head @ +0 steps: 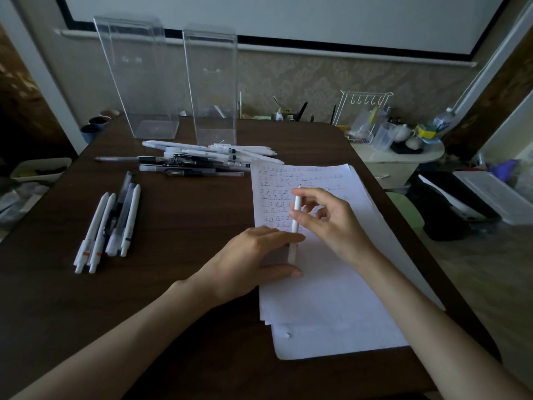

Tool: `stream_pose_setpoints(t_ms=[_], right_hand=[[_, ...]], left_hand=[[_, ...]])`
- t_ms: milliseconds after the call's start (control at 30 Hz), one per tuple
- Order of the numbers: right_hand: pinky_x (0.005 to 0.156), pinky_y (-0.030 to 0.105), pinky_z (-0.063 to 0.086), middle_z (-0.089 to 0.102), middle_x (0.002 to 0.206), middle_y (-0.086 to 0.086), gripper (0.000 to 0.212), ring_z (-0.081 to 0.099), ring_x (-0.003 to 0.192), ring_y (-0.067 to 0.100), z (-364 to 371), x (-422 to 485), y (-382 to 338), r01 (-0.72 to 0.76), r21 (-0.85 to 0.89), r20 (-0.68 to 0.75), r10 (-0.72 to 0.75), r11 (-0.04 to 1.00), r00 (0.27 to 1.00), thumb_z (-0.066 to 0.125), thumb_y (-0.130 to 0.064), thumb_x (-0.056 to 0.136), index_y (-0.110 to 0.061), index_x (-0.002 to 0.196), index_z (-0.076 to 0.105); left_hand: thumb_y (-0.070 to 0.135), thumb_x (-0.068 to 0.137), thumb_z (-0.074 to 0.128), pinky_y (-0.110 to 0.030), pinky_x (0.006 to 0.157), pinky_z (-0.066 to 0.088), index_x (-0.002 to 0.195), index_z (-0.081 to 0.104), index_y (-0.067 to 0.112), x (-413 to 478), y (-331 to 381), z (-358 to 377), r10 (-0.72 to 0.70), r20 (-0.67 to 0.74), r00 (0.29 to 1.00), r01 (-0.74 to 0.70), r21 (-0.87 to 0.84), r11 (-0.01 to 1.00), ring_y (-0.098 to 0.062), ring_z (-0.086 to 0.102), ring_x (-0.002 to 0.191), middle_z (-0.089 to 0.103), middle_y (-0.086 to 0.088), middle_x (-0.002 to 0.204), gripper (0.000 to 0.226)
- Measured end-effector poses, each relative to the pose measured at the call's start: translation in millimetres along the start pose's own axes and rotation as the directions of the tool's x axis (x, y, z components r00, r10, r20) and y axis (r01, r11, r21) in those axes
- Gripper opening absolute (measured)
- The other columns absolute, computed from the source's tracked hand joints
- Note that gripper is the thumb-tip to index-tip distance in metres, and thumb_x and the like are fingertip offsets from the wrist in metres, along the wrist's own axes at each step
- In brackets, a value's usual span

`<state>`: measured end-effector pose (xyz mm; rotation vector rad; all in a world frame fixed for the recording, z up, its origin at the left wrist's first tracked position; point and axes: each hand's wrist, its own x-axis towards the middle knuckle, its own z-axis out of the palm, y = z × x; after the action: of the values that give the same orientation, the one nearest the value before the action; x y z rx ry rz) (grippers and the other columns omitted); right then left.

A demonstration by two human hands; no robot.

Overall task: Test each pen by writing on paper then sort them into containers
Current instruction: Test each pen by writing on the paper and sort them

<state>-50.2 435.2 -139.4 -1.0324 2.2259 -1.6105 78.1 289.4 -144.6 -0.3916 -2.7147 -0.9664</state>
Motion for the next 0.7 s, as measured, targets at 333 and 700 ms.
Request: stream_pose_setpoints(t_ms=[333,700], right_hand=[[0.077,0.008,0.039,0.06,0.109,-0.016,0.038,0.053,0.092,-0.008,0,-2,-6,0.03,-0.081,0.064,-0.025,0.996,0.998,0.055,-0.037,0.089,-0.042,0.126,0.045],[0.091,0.005,0.025,0.047,0.111,-0.023,0.029,0.036,0.113,0.003,6,0,4,0.145,-0.47,0.201,-0.054,0.871,0.978,0.056,-0.033,0.092,-0.022,0.119,0.061]], left_hand=[[0.052,0.088,0.05,-0.024,0.092,0.041,0.136,0.046,0.013,-2,3,-9,-0.069,-0.06,0.996,0.078,0.175,0.981,-0.017,0.051,0.115,0.059,-0.006,0.122,0.062],[0.059,0.09,0.033,-0.037,0.099,0.034,0.127,0.056,0.01,-80,-24,-68,-0.383,-0.201,0.902,0.425,0.573,0.7,-0.027,0.052,0.121,0.062,-0.011,0.122,0.066]])
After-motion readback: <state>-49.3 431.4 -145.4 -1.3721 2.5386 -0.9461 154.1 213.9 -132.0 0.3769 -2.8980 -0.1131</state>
